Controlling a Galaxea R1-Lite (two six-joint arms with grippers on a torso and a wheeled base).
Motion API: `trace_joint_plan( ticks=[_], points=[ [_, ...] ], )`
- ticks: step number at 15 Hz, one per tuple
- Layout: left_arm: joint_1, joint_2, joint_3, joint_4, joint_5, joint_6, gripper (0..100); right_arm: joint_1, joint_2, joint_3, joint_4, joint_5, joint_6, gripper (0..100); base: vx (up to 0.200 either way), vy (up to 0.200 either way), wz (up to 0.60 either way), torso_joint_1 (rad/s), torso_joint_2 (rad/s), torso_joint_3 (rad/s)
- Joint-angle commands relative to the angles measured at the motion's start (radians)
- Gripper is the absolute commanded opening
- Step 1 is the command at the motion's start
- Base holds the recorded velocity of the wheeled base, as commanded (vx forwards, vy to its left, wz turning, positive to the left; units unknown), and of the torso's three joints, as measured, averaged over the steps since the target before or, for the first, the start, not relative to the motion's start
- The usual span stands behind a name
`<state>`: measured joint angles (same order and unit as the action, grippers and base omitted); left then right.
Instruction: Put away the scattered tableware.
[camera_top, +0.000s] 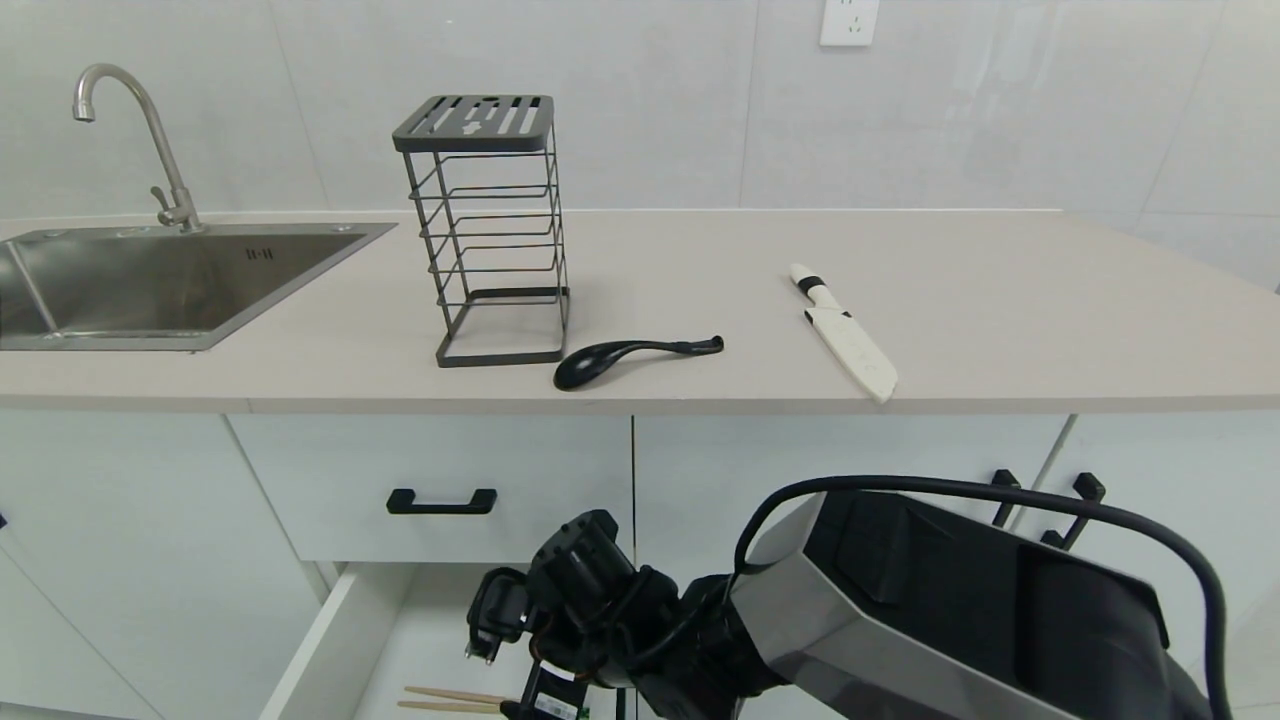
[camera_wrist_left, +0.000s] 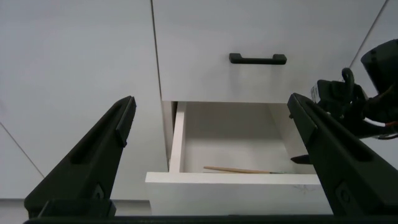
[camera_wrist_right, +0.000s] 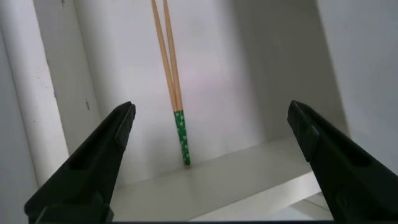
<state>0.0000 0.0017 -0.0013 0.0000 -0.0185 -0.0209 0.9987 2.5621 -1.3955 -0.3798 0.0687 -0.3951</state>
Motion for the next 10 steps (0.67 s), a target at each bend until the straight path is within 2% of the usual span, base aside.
trace_joint_plan(
  ticks=[1,5,8,10],
  points=[
    [0.0,0.001,0.0,0.0,0.0,-0.001,100,-0.002,-0.042,0.001,0.001,0.0,-0.002,100,0.0,0.0,0.0,0.0,0.0,0.0],
    [0.0,0.001,0.0,0.0,0.0,-0.001,100,0.006,-0.134,0.02,0.013,0.003,-0.019,100,0.0,0.0,0.0,0.0,0.0,0.0],
    [0.0,0.001,0.001,0.0,0.0,-0.001,100,0.026,-0.221,0.082,0.012,0.017,-0.041,100,0.0,0.0,0.0,0.0,0.0,0.0],
    [0.0,0.001,0.0,0.0,0.0,-0.001,100,0.081,-0.3,0.107,-0.004,0.011,0.041,100,0.0,0.0,0.0,0.0,0.0,0.0]
  ],
)
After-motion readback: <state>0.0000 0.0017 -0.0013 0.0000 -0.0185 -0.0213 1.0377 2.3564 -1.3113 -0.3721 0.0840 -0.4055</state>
